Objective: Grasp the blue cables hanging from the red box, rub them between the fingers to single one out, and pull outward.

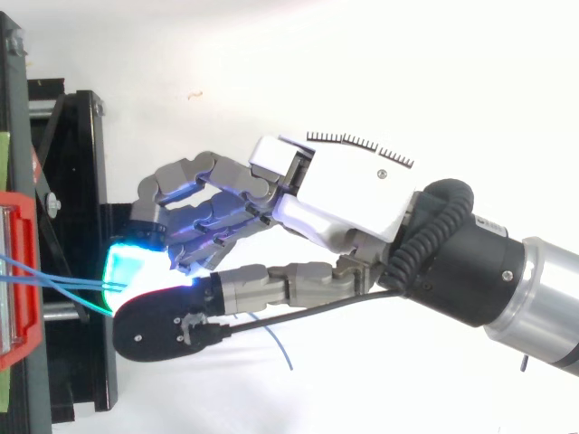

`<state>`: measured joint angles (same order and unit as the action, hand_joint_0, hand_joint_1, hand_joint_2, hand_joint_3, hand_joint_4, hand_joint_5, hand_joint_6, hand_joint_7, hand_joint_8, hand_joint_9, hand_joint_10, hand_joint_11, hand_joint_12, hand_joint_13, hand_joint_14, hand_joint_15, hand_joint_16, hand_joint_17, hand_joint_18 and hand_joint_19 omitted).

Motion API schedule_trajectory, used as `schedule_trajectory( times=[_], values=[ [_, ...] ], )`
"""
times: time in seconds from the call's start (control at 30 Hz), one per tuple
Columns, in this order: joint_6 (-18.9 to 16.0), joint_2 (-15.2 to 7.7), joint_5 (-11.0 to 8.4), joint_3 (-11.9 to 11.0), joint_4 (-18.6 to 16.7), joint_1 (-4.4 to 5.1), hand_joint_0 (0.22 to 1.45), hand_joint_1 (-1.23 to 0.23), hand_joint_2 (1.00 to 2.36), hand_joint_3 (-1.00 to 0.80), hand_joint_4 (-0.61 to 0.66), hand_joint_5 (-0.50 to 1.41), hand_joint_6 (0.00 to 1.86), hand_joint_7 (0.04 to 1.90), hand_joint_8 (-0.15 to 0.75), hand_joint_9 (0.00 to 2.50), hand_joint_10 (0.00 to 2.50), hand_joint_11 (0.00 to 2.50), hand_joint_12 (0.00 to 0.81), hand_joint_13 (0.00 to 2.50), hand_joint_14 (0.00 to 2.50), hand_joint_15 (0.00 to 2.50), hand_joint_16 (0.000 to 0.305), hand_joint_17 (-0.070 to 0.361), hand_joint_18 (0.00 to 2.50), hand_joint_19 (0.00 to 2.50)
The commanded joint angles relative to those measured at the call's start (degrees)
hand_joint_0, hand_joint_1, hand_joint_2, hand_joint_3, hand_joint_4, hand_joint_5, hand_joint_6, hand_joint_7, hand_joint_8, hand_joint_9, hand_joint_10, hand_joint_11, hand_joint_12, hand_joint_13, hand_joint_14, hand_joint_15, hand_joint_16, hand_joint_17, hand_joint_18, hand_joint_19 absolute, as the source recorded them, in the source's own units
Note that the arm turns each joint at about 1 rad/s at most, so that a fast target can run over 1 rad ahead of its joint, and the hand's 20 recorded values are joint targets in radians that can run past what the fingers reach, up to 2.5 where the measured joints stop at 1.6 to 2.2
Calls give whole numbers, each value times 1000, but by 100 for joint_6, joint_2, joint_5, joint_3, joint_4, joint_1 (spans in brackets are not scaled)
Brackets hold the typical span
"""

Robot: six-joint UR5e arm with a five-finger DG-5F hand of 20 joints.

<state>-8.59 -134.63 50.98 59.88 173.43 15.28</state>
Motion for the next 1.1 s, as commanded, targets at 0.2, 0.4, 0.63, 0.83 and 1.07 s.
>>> schedule_trajectory(
  times=[0.2, 0.4, 0.63, 0.83, 1.07],
  values=[
    [-37, -2, 0, -12, 51, 1, 735, -891, 1016, -331, 16, -210, 923, 1068, 261, 698, 13, 553, 389, 817, 22, 620, 50, 112, 729, 617],
    [-37, -2, 0, -12, 68, -8, 784, -888, 1012, -382, 26, -219, 919, 1046, 256, 676, 13, 555, 391, 792, 22, 636, 50, 112, 713, 611],
    [-37, -2, 0, -20, 95, 1, 813, -873, 1002, -486, 52, -227, 912, 1011, 235, 618, 13, 549, 383, 747, 22, 630, 49, 110, 687, 592],
    [-37, 7, 0, -29, 95, 1, 766, -921, 1000, -500, 53, -233, 910, 1009, 221, 570, 12, 515, 382, 729, 19, 586, 49, 110, 704, 542],
    [-37, -2, 9, -38, 121, 1, 689, -899, 1000, -500, 88, -226, 908, 995, 239, 614, 13, 524, 397, 756, 19, 595, 49, 111, 698, 576]
  ],
)
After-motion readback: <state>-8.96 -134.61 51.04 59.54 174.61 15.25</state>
